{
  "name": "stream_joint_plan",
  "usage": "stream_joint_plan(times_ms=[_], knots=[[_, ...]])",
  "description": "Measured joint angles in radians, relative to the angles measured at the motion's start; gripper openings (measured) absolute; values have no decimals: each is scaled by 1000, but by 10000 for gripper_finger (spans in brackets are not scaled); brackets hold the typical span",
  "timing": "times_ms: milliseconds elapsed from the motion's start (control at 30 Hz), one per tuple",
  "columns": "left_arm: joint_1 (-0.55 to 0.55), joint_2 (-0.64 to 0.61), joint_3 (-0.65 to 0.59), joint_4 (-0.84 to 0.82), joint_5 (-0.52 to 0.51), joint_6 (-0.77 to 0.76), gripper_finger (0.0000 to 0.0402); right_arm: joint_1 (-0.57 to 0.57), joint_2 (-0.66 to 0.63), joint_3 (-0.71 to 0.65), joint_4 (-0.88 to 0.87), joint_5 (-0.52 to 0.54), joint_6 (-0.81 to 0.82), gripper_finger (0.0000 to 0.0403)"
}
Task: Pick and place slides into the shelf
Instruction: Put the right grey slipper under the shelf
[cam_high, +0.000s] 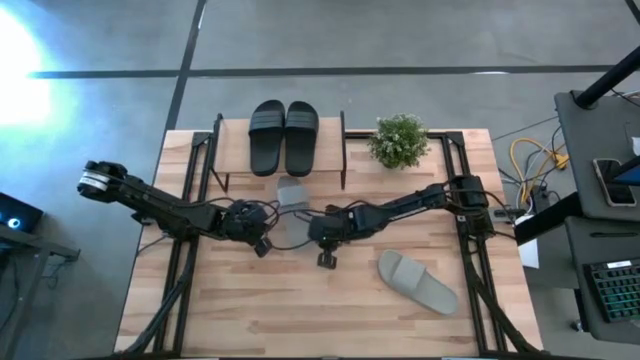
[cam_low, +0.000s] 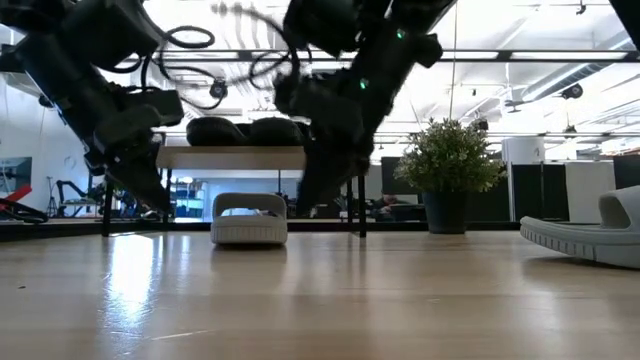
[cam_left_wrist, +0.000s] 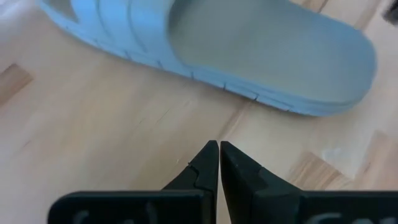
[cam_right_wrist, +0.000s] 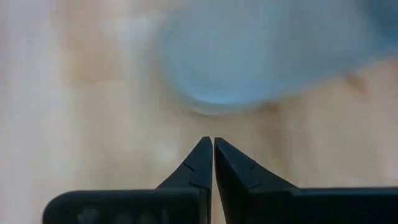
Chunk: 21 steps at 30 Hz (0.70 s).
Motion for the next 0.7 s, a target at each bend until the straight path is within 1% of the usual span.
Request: stream_joint_plan(times_ms=[100, 167, 300, 400, 567, 700], knots=[[7, 0, -9, -33, -5, -127, 2, -5, -11, -1, -63, 108, 59, 8], [11, 0, -35, -12, -7, -215, 2, -5, -30, -1, -88, 168, 79, 8], [21, 0, -105, 148, -15, -333, 2, 10, -99, -2, -91, 243, 89, 8], [39, 2, -149, 250, -63, -433, 2, 17, -161, -2, -93, 315, 129, 8], [74, 2, -179, 290, -182, -615, 2, 14, -243, -7, -102, 391, 200, 8], [116, 3, -184, 325, -199, -635, 2, 15, -271, -8, -109, 421, 201, 8]])
